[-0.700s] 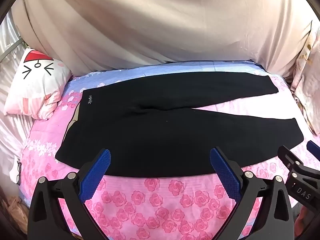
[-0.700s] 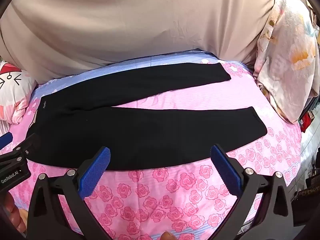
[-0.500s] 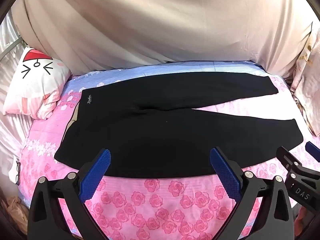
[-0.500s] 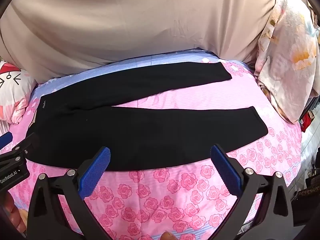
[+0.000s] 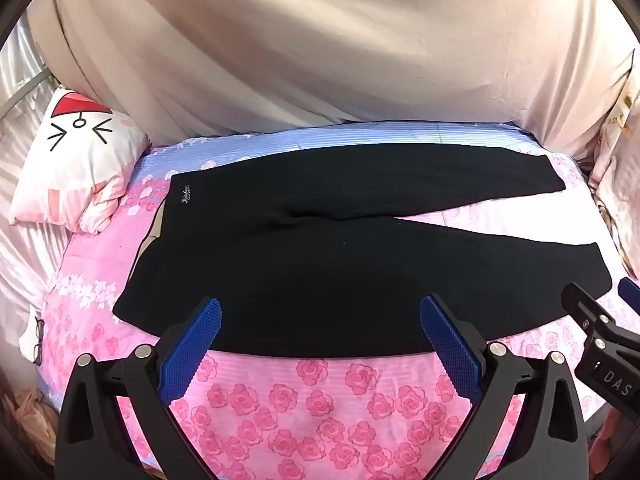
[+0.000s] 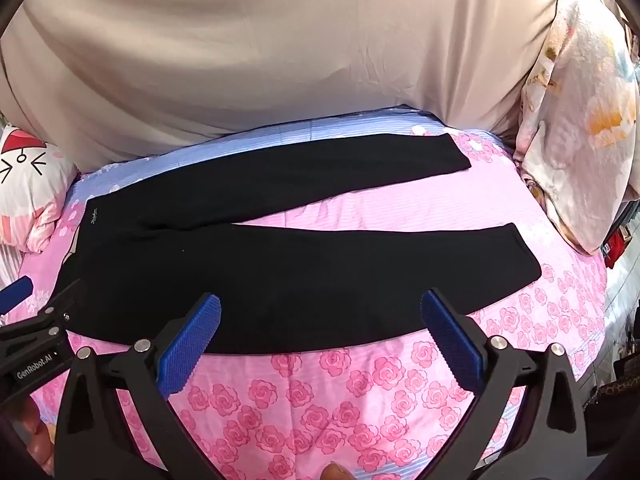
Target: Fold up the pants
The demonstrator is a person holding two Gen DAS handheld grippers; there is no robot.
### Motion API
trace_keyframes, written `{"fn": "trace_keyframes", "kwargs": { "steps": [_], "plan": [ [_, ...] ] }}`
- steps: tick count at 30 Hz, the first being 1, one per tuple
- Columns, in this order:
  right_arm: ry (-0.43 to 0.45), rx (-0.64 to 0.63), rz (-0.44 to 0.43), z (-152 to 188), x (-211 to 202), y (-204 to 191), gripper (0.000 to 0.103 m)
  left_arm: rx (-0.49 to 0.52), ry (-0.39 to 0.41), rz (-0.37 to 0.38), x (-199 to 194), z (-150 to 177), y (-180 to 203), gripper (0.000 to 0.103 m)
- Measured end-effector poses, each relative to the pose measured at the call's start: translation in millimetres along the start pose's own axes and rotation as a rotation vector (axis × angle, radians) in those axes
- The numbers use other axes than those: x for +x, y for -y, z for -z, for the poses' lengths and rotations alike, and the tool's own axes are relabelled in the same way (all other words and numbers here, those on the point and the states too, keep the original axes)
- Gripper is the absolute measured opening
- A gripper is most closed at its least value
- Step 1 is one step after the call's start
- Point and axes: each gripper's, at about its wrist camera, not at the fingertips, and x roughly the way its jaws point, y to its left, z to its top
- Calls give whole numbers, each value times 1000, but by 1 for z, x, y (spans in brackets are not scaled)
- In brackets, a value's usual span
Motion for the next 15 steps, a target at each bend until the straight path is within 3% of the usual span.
{"fn": "trace_keyframes", "kwargs": {
  "steps": [15],
  "plan": [
    [0,-7,-10,-4,-2,-6,98,1,-2,-3,-2,0,-1,98]
  ]
}}
